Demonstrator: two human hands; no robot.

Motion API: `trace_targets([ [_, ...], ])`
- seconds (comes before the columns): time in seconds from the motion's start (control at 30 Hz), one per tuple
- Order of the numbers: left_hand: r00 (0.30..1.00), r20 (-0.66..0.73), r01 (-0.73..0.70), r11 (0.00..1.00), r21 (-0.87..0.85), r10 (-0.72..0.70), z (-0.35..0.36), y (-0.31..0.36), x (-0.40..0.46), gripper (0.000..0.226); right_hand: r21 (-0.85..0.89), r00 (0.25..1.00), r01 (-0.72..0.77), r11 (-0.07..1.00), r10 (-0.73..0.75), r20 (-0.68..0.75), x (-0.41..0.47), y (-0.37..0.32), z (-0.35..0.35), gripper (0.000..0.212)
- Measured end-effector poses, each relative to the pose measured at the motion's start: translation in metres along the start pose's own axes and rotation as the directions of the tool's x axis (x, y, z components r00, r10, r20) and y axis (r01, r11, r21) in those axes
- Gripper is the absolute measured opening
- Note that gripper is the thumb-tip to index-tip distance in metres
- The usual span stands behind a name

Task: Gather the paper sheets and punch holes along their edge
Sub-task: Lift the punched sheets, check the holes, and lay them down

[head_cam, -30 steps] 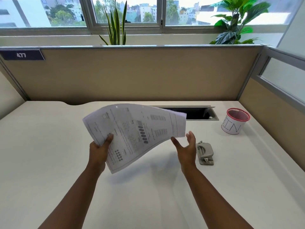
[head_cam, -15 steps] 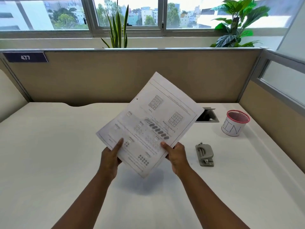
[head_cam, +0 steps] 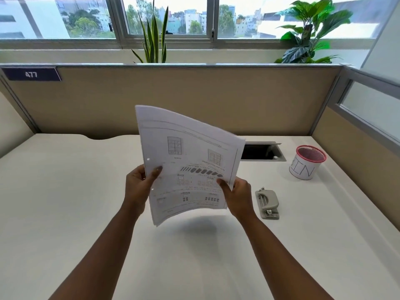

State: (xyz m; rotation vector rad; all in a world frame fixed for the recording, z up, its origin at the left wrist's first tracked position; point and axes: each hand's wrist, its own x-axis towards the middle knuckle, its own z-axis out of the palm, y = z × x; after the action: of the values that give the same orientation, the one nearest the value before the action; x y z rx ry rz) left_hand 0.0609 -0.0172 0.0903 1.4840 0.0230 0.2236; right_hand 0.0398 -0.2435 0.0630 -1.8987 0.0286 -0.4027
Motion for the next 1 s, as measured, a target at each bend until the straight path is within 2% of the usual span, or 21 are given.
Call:
trace_targets([
  [0.07, 1.000, 0.007, -0.016, 0.999, -0.045, 0.017, 0.001, -0.004, -0.001, 0.003, -0.016, 1.000, 0.010, 1.000, -0.010, 0.009, -0.002, 0.003, 0.001, 0.024],
  [0.17, 0.998, 0.057, -0.003, 0.998, -0.058, 0.006, 0.001, -0.009, -0.005, 0.044, -0.030, 0.999, -0.031, 0.999, 0.031, 0.024, -0.003, 0.012, 0.002, 0.026],
  [0.27, 0.997, 0.078, 0.027, 1.000, 0.011, -0.028, 0.004, -0.016, -0.006, 0.021, -0.063, 0.991, -0.101, 0.993, 0.106, 0.079, -0.006, 0.020, 0.004, 0.030],
  [0.33, 0.996, 0.085, 0.037, 0.997, 0.069, -0.043, 0.006, -0.017, -0.004, 0.023, -0.071, 0.986, -0.134, 0.988, 0.140, 0.089, -0.006, 0.022, 0.006, 0.030],
  [0.43, 0.995, 0.094, 0.008, 0.994, 0.107, -0.018, 0.007, -0.013, 0.000, 0.013, -0.047, 0.986, -0.155, 0.987, 0.158, 0.056, -0.003, 0.021, 0.007, 0.027],
  [0.63, 0.993, 0.118, -0.006, 0.994, 0.111, -0.008, 0.007, -0.017, 0.001, 0.025, -0.022, 0.980, -0.179, 0.984, 0.180, 0.082, -0.002, 0.024, 0.009, 0.028],
  [0.77, 0.998, 0.068, -0.002, 0.997, 0.083, -0.003, 0.012, -0.017, 0.003, 0.019, -0.022, 0.979, -0.196, 0.980, 0.197, 0.057, 0.000, 0.022, 0.008, 0.030],
  [0.87, 1.000, -0.014, -0.004, 1.000, 0.016, 0.004, 0.014, -0.013, 0.007, 0.018, -0.004, 0.977, -0.211, 0.978, 0.211, 0.020, 0.001, 0.021, 0.006, 0.050],
  [0.93, 0.999, -0.051, 0.000, 0.997, -0.073, -0.004, 0.016, -0.011, 0.010, 0.017, 0.040, 0.955, -0.296, 0.954, 0.296, 0.006, -0.001, 0.022, 0.005, 0.072],
  [1.0, 0.996, -0.088, 0.002, 0.987, -0.162, -0.017, 0.018, -0.010, 0.010, 0.018, 0.163, 0.902, -0.428, 0.889, 0.430, 0.023, -0.005, 0.023, 0.006, 0.090],
])
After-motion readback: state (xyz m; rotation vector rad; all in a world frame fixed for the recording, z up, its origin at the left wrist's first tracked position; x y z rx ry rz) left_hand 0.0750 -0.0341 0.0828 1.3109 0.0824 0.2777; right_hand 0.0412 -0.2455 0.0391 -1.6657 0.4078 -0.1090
